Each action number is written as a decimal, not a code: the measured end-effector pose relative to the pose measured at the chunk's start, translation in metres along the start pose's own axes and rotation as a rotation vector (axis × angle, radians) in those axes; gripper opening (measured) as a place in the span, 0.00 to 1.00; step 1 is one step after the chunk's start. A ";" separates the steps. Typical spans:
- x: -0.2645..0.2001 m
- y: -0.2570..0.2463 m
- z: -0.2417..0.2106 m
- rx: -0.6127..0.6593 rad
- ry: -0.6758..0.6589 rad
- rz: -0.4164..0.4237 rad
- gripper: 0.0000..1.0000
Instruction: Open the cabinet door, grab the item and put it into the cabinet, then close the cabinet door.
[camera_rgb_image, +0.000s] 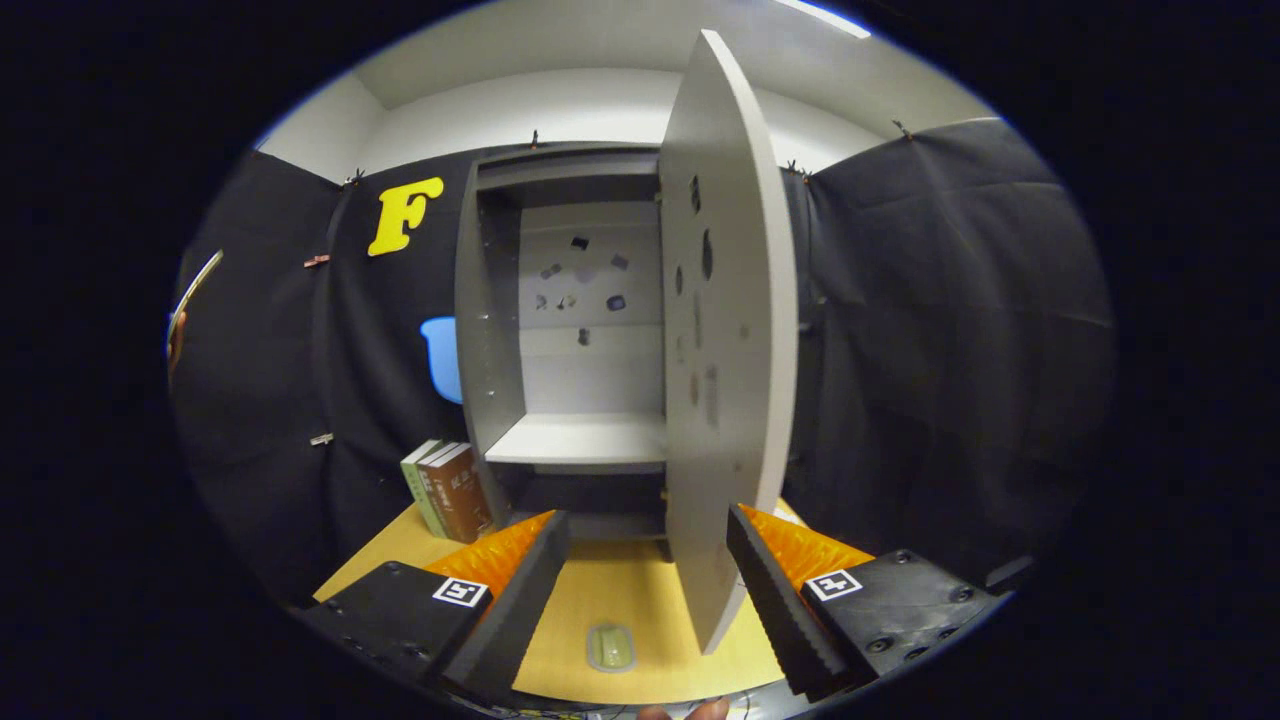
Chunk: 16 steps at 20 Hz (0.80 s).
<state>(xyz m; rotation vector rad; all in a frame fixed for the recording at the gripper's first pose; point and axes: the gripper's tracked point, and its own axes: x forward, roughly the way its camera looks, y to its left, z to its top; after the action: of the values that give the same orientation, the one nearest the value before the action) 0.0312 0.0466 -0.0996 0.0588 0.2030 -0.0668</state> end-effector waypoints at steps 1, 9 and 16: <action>0.007 0.011 -0.023 0.004 0.043 0.023 0.99; 0.060 0.040 -0.214 -0.020 0.398 0.099 1.00; 0.123 0.032 -0.347 -0.003 0.608 0.055 0.99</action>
<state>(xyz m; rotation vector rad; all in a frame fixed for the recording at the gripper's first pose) 0.0844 0.0935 -0.4618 0.0804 0.8086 0.0085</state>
